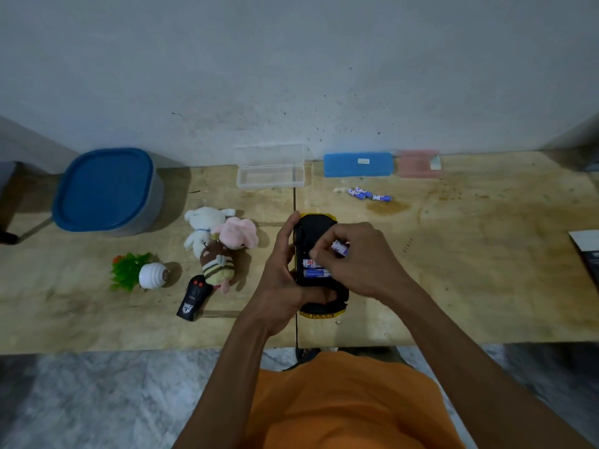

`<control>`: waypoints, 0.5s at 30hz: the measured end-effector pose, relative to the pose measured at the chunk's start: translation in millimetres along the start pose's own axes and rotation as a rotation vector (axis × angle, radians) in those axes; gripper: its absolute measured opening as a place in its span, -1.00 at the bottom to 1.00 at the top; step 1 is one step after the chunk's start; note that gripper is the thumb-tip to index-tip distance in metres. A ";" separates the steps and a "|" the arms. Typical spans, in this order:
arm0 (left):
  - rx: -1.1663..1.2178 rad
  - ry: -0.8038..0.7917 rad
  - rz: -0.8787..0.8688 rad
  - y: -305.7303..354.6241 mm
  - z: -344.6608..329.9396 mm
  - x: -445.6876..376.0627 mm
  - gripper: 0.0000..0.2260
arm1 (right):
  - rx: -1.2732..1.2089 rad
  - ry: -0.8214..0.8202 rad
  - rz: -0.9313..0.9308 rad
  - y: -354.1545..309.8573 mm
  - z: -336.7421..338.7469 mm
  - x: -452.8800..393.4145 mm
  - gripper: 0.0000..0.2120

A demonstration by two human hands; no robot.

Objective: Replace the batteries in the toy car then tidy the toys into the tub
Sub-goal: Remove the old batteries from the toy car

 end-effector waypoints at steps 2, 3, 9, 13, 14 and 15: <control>-0.034 -0.018 -0.007 2.6 -3.4 0.2 0.11 | 0.121 -0.054 -0.013 -3.1 -2.6 -3.0 -0.90; -0.045 -0.021 -0.007 3.6 -4.0 0.1 0.12 | 0.161 -0.064 -0.029 -4.2 -3.2 -4.6 -0.89; -0.081 -0.017 -0.013 6.4 -2.7 0.9 0.13 | 0.212 -0.080 -0.082 -7.6 -9.2 -11.5 -0.85; -0.051 -0.004 -0.003 0.9 -1.7 1.5 0.11 | 0.169 -0.110 -0.101 -5.8 -9.3 -14.6 -0.85; -0.037 -0.008 0.003 -0.6 -1.5 1.7 0.11 | 0.140 -0.118 -0.105 -4.4 -7.0 -14.4 -0.87; -0.024 -0.011 0.009 -1.8 -1.6 2.0 0.10 | 0.107 -0.125 -0.103 -3.0 -4.5 -14.0 -0.90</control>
Point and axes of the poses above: each hand's wrist, its own x-axis away from the middle knuckle, its own z-axis out of the back of the hand, y = z × x, the point moved 3 cm from there along -x, towards the middle knuckle, and after that the axes turned 4 degrees about -y, right-handed, at the moved point
